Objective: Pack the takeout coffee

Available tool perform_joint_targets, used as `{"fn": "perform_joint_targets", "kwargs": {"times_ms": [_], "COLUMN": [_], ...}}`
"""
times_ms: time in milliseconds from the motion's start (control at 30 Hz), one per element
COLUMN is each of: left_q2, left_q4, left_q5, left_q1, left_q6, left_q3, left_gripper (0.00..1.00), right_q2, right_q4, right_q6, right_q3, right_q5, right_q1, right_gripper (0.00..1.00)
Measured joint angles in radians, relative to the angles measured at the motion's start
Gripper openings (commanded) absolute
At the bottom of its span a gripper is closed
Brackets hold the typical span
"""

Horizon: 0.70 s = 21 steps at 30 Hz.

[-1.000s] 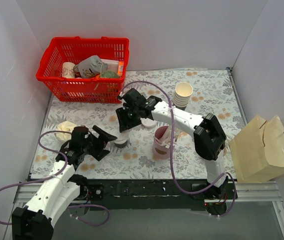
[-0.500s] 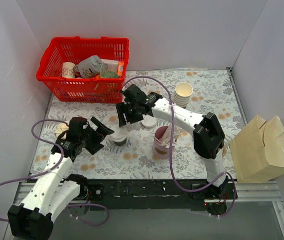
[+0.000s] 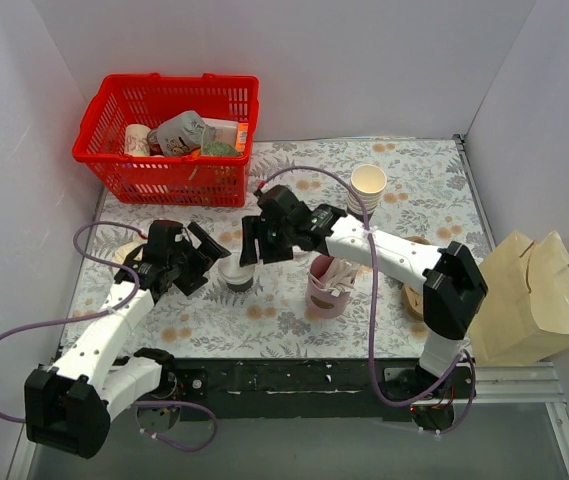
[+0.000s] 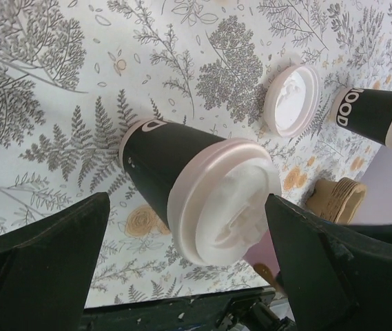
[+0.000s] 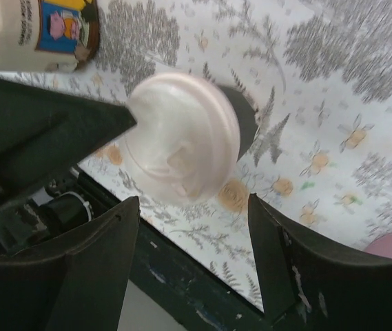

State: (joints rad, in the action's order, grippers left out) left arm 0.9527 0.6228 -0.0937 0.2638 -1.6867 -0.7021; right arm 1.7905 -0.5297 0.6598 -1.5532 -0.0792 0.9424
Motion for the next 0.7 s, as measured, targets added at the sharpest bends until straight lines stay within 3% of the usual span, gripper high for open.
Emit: {"fn": "perform_joint_targets", "kwargs": {"times_ms": [200, 533, 700], "left_q2": [0.029, 0.026, 0.027], "left_q4": [-0.090, -0.132, -0.137], "left_q5": [-0.023, -0.022, -0.023], "left_q1": [0.000, 0.000, 0.000], "left_q6": [0.028, 0.023, 0.017], "left_q3": [0.003, 0.032, 0.061], "left_gripper": [0.98, 0.91, 0.87], "right_q2": [-0.041, -0.077, -0.088], "right_q4": [0.096, 0.225, 0.245], "right_q6": [0.176, 0.332, 0.363], "right_q3": [0.161, 0.251, 0.259], "right_q5": [0.028, 0.106, 0.120], "right_q1": [0.075, 0.080, 0.080], "right_gripper": [0.67, 0.67, 0.62]}}
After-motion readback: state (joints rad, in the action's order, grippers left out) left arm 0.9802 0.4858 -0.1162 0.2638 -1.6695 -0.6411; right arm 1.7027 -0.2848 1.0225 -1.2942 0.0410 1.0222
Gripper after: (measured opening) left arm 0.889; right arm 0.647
